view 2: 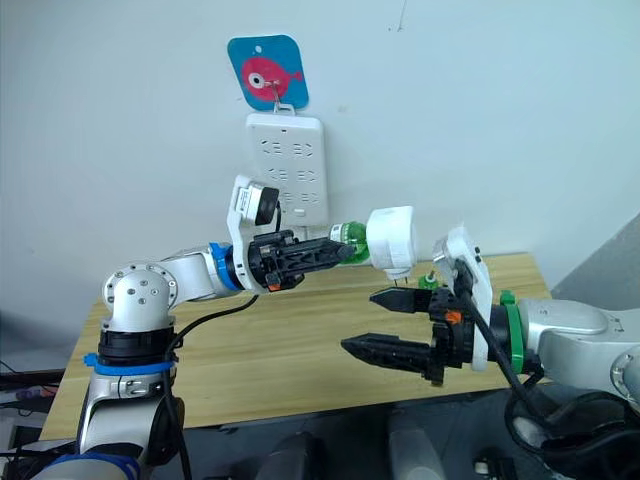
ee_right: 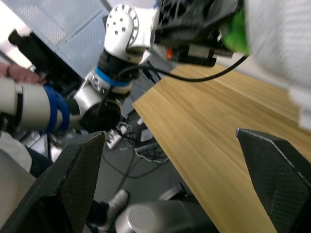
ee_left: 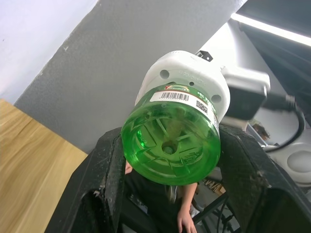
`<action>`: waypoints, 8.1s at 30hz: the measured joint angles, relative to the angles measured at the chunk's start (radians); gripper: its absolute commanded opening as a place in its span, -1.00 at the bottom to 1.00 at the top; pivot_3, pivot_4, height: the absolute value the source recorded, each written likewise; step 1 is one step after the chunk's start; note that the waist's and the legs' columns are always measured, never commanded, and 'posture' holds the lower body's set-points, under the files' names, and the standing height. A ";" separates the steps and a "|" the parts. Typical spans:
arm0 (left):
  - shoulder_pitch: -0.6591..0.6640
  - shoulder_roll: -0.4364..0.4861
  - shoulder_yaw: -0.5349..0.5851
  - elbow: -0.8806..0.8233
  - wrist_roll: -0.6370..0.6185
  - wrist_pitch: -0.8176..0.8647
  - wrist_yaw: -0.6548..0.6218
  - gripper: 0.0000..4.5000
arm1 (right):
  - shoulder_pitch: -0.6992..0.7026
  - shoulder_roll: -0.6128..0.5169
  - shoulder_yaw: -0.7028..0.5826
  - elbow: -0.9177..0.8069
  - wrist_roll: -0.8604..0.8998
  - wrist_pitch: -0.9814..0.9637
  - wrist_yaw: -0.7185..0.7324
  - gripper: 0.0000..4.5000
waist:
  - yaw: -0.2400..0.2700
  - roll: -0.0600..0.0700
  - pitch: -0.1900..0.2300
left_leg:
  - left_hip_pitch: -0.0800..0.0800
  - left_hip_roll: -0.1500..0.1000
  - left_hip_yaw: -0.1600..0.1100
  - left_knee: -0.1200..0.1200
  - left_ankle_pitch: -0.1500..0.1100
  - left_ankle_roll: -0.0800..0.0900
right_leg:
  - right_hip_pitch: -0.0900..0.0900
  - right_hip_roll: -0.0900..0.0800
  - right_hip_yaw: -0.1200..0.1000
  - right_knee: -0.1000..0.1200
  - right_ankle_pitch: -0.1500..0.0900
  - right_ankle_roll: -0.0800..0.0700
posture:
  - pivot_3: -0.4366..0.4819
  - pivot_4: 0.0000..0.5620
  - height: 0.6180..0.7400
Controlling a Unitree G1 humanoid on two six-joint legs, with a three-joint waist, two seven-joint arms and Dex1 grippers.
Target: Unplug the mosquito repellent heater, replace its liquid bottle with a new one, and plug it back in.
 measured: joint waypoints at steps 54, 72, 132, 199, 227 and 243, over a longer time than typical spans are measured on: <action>0.020 0.036 -0.080 0.019 0.191 -0.135 -0.097 0.08 | -0.198 0.073 -0.085 0.068 -0.443 0.039 0.342 -1.00 | -0.004 0.001 -0.005 | 0.001 0.000 0.003 0.007 0.001 0.002 | 0.003 0.001 0.002 0.000 0.005 0.002 | -0.41 -0.53 1.00; 0.067 0.094 -0.133 -0.051 0.236 -0.150 -0.258 0.08 | -0.327 0.107 0.014 0.181 -0.608 0.039 0.275 -1.00 | -0.004 0.001 -0.006 | 0.000 0.000 0.003 0.007 0.001 0.002 | 0.002 0.001 0.002 -0.001 0.005 0.002 | -0.39 -0.51 1.00; 0.020 0.057 -0.058 0.035 0.163 -0.113 -0.151 0.07 | -0.282 0.130 -0.014 0.137 -0.223 0.115 0.091 -1.00 | -0.004 0.001 -0.006 | 0.000 0.000 0.002 0.007 0.001 0.002 | 0.003 0.001 0.002 -0.001 0.005 0.002 | -0.41 -0.51 1.00; -0.070 0.162 -0.155 0.149 0.272 -0.014 -0.413 0.07 | -0.268 0.150 0.201 0.226 -1.486 -0.797 0.806 0.31 | -0.035 0.001 -0.006 | 0.001 0.000 0.002 0.007 0.001 0.001 | 0.002 0.000 0.002 0.000 0.006 0.002 | -0.55 -0.50 1.00; -0.072 0.153 -0.119 0.148 0.270 -0.002 -0.424 0.38 | -0.248 0.192 0.163 0.168 -1.460 -0.678 0.788 0.31 | -0.036 0.002 -0.006 | 0.001 0.000 0.001 0.007 0.001 0.001 | 0.002 0.000 0.002 0.000 0.006 0.002 | -0.54 -0.53 1.00; -0.088 0.167 -0.142 0.125 0.247 0.034 -0.480 0.79 | -0.245 0.199 0.172 0.137 -1.429 -0.668 0.790 0.31 | -0.040 0.002 -0.006 | 0.001 0.000 0.001 0.007 0.001 0.001 | 0.002 0.000 0.002 0.000 0.006 0.002 | -0.55 -0.52 1.00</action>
